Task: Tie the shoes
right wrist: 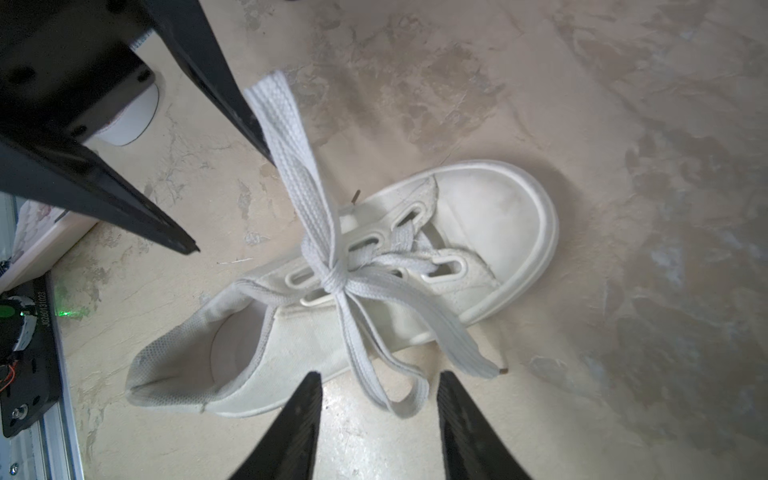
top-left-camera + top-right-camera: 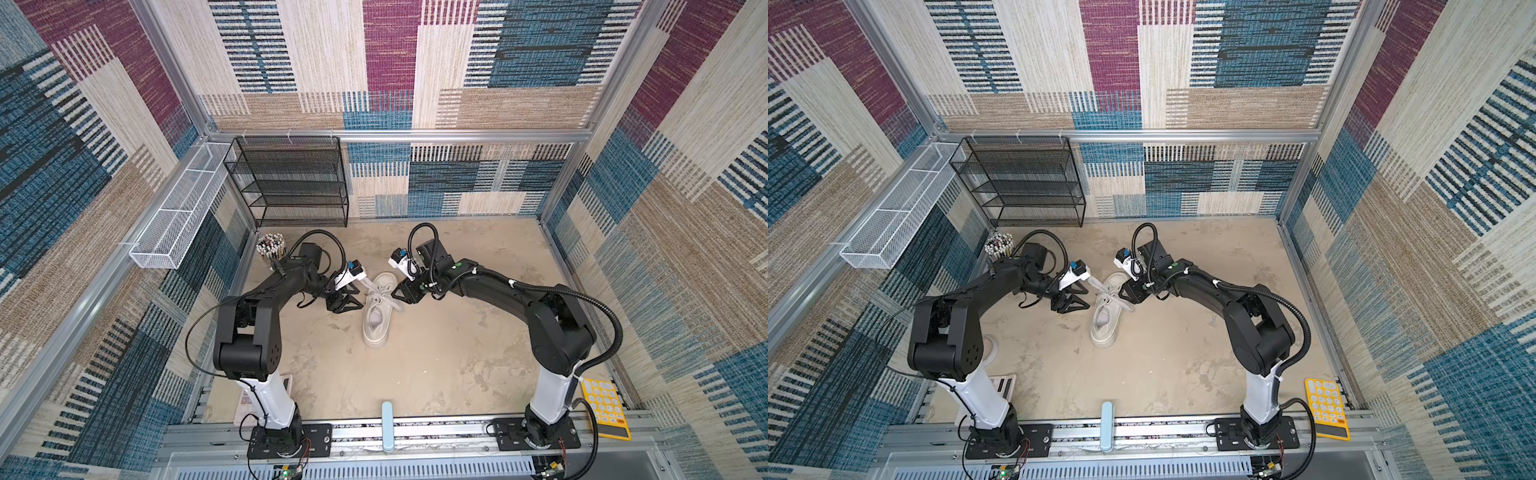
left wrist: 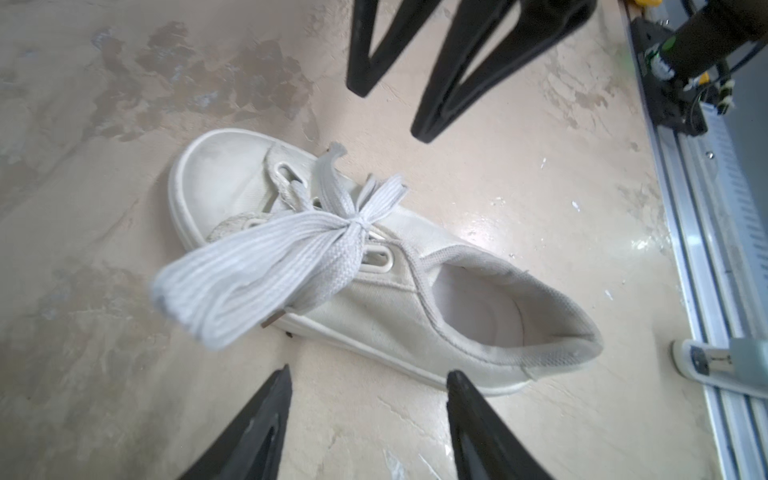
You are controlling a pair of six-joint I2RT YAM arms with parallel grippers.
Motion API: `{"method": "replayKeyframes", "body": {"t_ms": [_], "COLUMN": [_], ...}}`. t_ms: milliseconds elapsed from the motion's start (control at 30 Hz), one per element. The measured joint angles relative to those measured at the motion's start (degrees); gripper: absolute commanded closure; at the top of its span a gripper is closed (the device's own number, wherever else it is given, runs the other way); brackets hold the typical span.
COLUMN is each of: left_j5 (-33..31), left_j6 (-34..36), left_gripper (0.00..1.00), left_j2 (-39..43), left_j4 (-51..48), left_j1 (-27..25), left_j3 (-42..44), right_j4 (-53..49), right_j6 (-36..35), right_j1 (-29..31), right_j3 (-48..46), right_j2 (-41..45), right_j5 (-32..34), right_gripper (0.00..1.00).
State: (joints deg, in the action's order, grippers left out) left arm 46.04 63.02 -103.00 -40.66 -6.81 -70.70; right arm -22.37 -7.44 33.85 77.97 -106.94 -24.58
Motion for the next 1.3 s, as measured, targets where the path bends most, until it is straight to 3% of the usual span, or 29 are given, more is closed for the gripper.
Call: {"method": "replayKeyframes", "body": {"t_ms": [133, 433, 667, 833, 933, 1033, 1300], "left_j5": [-2.84, -4.57, -3.61, -2.97, -2.32, -2.32, -2.47], "left_j6": [1.79, 2.01, 1.92, 1.73, 1.60, 1.55, 1.42], "left_gripper": [0.37, 0.53, 0.70, 0.88, 0.91, 1.00, 1.00], "left_j2": [-0.20, -2.56, -3.10, -4.24, -4.24, -4.24, -3.37], "left_j4": [3.21, 7.06, 7.56, 8.11, 8.28, 8.31, 8.35], "left_j1": [-2.36, -2.69, -2.71, -2.91, -3.06, -3.08, -3.10], "left_j3": [1.86, 0.52, -0.74, -1.31, -1.49, -1.51, -1.27], "right_j4": [-0.22, -0.61, 0.07, 0.74, 1.27, 1.84, 2.40], "right_j6": [-0.22, -1.84, -2.64, -2.67, -2.64, -2.64, -2.86], "right_j1": [-0.90, -1.31, -0.85, 0.87, 1.44, 1.49, 2.10], "right_j3": [0.66, 0.07, 0.07, 1.01, 2.19, 3.39, 5.22], "right_j2": [-0.28, -0.35, -0.90, -2.67, -4.04, -5.03, -6.45], "right_j5": [-0.87, -2.95, -5.62, -7.23, -8.11, -8.50, -8.87], "right_gripper": [0.53, 0.56, 0.57, 0.59, 0.59, 0.59, 0.59]}}
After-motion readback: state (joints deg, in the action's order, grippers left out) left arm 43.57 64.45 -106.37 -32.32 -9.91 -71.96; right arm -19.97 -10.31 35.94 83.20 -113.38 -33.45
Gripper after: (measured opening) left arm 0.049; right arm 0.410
